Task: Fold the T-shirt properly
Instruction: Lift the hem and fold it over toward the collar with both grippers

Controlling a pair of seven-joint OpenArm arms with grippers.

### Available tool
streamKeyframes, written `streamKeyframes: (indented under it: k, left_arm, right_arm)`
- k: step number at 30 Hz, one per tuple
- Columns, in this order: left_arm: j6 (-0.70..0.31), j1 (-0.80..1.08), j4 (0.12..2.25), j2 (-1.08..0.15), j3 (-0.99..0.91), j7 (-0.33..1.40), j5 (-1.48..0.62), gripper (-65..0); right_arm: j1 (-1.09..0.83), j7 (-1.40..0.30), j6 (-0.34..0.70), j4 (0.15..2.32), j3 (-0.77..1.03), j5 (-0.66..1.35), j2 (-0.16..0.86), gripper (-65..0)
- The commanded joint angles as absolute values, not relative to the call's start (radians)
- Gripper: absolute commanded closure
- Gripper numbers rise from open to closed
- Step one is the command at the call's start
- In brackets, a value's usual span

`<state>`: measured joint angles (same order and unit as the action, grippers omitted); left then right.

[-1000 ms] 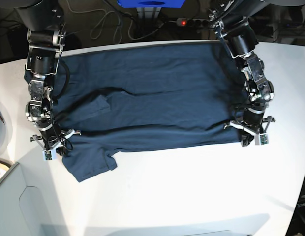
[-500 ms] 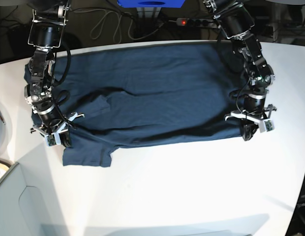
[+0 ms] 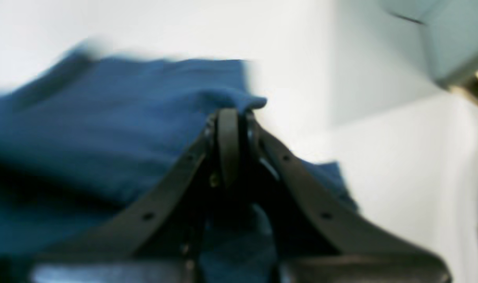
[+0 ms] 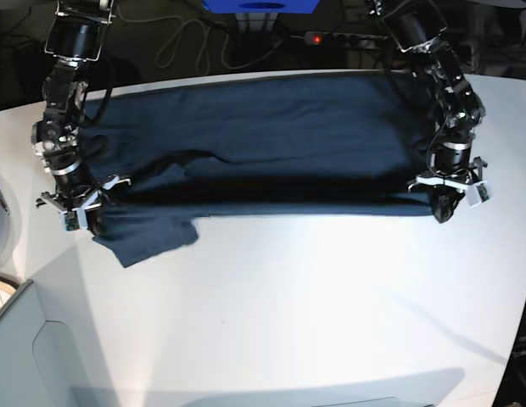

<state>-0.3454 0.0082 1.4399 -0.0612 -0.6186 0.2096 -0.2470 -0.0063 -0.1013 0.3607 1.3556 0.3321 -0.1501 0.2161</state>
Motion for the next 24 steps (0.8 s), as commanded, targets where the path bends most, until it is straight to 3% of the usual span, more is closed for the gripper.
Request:
streamKeyframes:
  k: [1, 16, 19, 24]
  left_arm:
    - [-0.349, -0.002, 1.458, -0.068, -0.618, 0.180, -0.259, 0.0]
    - [-0.349, 0.116, 1.480, -0.058, -0.616, 0.180, -0.262, 0.0]
    - [-0.349, 0.122, 1.477, -0.058, -0.616, 0.180, -0.262, 0.0]
    - [-0.349, 0.122, 1.477, -0.058, -0.613, 0.180, -0.262, 0.0]
  right_arm:
    - [0.007, -0.071, 0.363, 1.372, 0.334, -0.134, 0.225, -0.1]
    - [-0.056, -0.091, 0.363, 1.372, 0.331, -0.136, 0.231, -0.6]
    - [-0.045, -0.199, 0.363, 1.374, 0.329, -0.137, 0.232, -9.5]
    - [-0.061, -0.232, 0.386, 1.463, 0.334, -0.136, 0.234, -32.3]
